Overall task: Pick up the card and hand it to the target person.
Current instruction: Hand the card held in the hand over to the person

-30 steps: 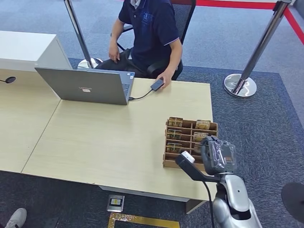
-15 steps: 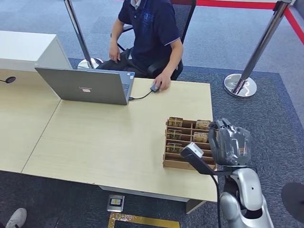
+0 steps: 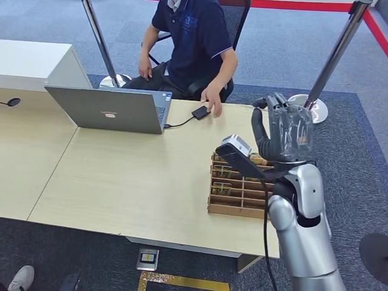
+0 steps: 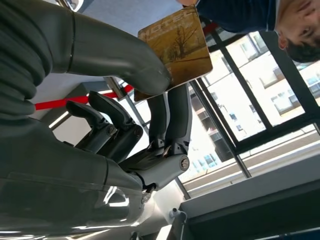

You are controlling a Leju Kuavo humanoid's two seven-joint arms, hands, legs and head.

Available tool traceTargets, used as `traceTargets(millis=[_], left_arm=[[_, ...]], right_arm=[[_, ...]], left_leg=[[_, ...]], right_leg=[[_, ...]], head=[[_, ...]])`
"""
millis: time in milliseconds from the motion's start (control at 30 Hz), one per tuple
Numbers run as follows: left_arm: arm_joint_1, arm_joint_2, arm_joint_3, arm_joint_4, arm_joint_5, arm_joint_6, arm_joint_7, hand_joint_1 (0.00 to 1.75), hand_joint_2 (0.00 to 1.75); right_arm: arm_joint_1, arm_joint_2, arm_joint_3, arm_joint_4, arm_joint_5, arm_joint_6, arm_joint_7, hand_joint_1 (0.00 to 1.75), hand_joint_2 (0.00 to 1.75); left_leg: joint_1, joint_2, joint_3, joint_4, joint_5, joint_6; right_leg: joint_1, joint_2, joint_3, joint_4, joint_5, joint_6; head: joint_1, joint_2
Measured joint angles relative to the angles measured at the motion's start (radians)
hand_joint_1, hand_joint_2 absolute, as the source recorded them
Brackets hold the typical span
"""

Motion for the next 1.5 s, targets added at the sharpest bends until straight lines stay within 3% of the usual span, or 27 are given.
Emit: traceTargets(millis=[400,933,967,1000,1067,1100,1133,1300,1500], left_arm=[[-0.016,-0.010,-0.001,0.005,-0.016,0.002,0.021,0.00,0.00],[-0.017,-0.011,-0.001,0.005,-0.018,0.003,0.024,0.00,0.00],[-0.017,-0.010,-0.001,0.005,-0.019,0.003,0.024,0.00,0.00],[-0.017,-0.010,-0.001,0.005,-0.019,0.004,0.024,0.00,0.00],[-0.017,-0.010,-0.001,0.005,-0.020,0.004,0.024,0.00,0.00],[-0.017,-0.010,-0.001,0.005,-0.021,0.005,0.024,0.00,0.00],[-0.017,-0.009,-0.001,0.005,-0.023,0.006,0.024,0.00,0.00],[-0.013,-0.006,-0.005,0.005,-0.028,0.009,0.024,0.00,0.00],[0.003,-0.005,-0.006,0.005,-0.010,0.012,0.039,0.00,0.00]], right_arm=[[-0.219,0.085,0.007,0.351,-0.002,-0.116,-0.025,1.75,1.75],[-0.258,0.113,0.014,0.491,-0.021,-0.142,-0.031,1.75,1.75],[-0.258,0.115,0.014,0.495,-0.022,-0.144,-0.030,1.46,1.75],[-0.257,0.117,0.014,0.498,-0.024,-0.145,-0.029,1.02,1.75],[-0.253,0.121,0.015,0.502,-0.041,-0.140,-0.017,0.15,0.87],[-0.249,0.122,0.015,0.501,-0.057,-0.133,-0.009,0.00,0.44],[-0.242,0.122,0.015,0.497,-0.077,-0.127,0.001,0.00,0.00],[-0.126,0.099,-0.008,0.383,-0.192,-0.150,0.021,0.00,0.00],[0.212,0.055,-0.112,0.024,-0.290,-0.177,0.008,0.00,0.00]], left_leg=[[0.000,0.000,0.000,0.000,0.000,0.000],[0.000,0.000,-0.001,0.000,0.000,0.000],[0.000,0.000,-0.001,0.000,0.000,0.000],[0.000,0.000,-0.001,0.000,0.000,0.000],[0.000,0.000,-0.001,0.000,0.000,0.000],[0.000,0.000,-0.001,0.000,0.000,0.000],[0.000,0.000,-0.001,0.000,0.000,0.000],[0.000,-0.001,-0.002,0.000,0.000,0.000],[0.000,-0.003,-0.002,0.000,-0.003,0.001]], right_leg=[[0.000,0.000,-0.001,0.000,0.000,0.000],[0.000,0.000,-0.001,0.000,0.000,0.000],[0.000,0.000,-0.001,0.000,0.000,0.000],[0.000,0.000,-0.001,0.000,0.000,0.000],[0.000,0.000,-0.001,0.000,0.000,0.000],[0.000,0.000,-0.002,0.000,0.000,0.000],[0.000,0.000,-0.002,0.000,0.000,0.000],[0.001,0.000,-0.002,-0.001,-0.001,0.000],[0.002,0.000,-0.002,-0.004,-0.002,-0.001]], head=[[0.000,0.000],[0.000,0.000],[0.000,0.000],[0.000,0.000],[0.000,0.000],[0.000,0.000],[0.000,0.000],[0.000,0.000],[0.000,0.000]])
